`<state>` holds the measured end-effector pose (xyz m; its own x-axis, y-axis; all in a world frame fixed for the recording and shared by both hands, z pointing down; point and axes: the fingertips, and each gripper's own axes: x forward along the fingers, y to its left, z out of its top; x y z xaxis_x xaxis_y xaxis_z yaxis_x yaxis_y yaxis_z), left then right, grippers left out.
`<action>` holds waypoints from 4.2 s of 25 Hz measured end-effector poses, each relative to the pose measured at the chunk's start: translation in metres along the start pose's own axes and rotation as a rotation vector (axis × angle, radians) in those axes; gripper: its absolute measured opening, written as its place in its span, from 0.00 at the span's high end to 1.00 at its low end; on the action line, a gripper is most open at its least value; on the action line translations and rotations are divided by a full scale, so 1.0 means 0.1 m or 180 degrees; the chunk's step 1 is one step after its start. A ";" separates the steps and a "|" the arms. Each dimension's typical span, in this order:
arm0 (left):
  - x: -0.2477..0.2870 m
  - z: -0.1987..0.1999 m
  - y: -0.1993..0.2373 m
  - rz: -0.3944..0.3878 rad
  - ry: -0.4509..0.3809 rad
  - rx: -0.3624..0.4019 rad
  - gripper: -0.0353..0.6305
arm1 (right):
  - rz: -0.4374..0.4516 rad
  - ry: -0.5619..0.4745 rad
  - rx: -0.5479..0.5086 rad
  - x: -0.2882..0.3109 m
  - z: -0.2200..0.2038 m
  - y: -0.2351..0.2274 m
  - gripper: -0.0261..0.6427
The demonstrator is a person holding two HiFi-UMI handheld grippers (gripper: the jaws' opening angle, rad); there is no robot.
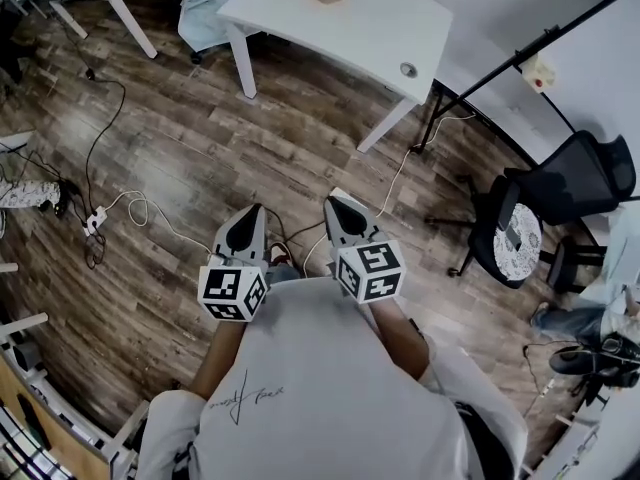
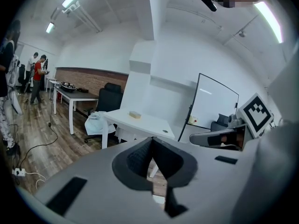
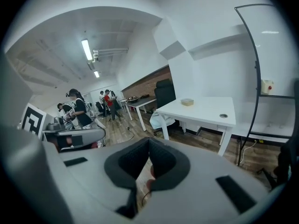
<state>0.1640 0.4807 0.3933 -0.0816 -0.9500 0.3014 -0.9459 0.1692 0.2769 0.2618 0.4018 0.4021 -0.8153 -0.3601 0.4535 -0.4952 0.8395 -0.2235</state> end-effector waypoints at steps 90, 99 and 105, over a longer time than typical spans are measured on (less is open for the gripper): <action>4.81 2.48 1.97 -0.0726 0.0107 -0.0048 0.94 | -0.0344 0.0128 0.0334 4.21 2.43 -2.31 0.94; 5.14 2.78 2.32 -0.0924 0.0178 0.0062 0.94 | -0.0518 0.0084 0.0454 4.63 2.69 -2.32 0.94; 5.42 2.92 2.42 -0.1137 0.0214 0.0123 0.94 | -0.0727 0.0017 0.0528 4.79 2.85 -2.43 0.94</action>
<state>-0.2005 -0.0699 0.3570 0.2755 -0.9278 0.2515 -0.9223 -0.1814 0.3413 -0.0934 -0.0908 0.4276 -0.6754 -0.5299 0.5128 -0.7087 0.6586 -0.2530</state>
